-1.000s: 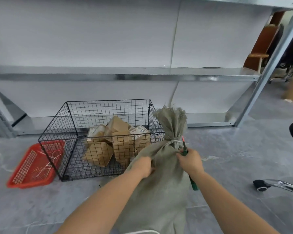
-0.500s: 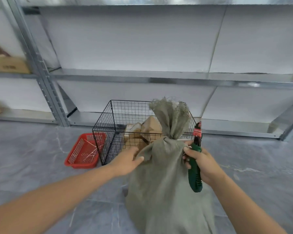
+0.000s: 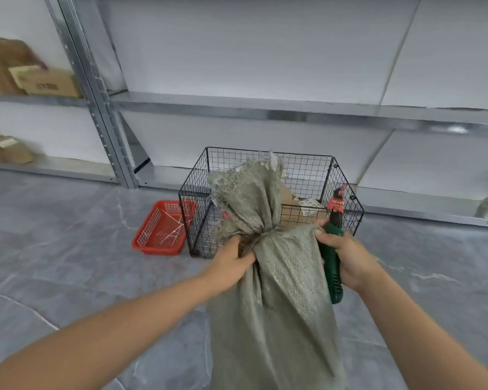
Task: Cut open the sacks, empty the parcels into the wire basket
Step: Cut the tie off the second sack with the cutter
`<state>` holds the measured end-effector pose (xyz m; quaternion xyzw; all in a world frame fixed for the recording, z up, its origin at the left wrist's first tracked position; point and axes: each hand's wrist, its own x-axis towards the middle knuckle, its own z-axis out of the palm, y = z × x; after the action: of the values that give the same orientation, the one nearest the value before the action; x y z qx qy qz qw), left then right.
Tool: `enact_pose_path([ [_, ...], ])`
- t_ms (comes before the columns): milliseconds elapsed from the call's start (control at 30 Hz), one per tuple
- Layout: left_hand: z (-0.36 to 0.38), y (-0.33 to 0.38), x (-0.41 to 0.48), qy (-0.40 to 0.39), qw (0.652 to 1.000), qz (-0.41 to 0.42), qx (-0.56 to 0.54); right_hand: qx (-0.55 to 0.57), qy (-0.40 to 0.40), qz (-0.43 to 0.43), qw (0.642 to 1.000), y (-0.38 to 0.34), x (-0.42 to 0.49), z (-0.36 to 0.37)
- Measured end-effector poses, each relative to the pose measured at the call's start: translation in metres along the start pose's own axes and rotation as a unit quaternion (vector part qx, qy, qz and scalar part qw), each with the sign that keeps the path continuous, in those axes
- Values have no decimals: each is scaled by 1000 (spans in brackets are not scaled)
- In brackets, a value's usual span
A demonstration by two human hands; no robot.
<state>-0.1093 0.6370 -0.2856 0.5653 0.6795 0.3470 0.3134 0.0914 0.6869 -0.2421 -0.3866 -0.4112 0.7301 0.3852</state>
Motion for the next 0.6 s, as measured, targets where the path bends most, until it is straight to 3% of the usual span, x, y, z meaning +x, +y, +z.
enact_pose_path([
  [133, 7, -8, -2, 12, 999, 35, -6, -64, 28, 14, 997, 13, -4, -10],
  [233, 7, -5, -2, 33, 996, 81, -5, -189, 55, -11, 980, 11, -4, -10],
  [400, 6, -4, -1, 23, 993, 112, -8, -368, 81, -47, 925, -1, -8, -1],
  [533, 11, -2, -1, 7, 993, 114, -42, -497, 134, -143, 845, -9, -18, 13],
  [600, 15, 0, -1, 0, 991, 105, -88, -505, 117, -158, 840, -12, -27, 23],
])
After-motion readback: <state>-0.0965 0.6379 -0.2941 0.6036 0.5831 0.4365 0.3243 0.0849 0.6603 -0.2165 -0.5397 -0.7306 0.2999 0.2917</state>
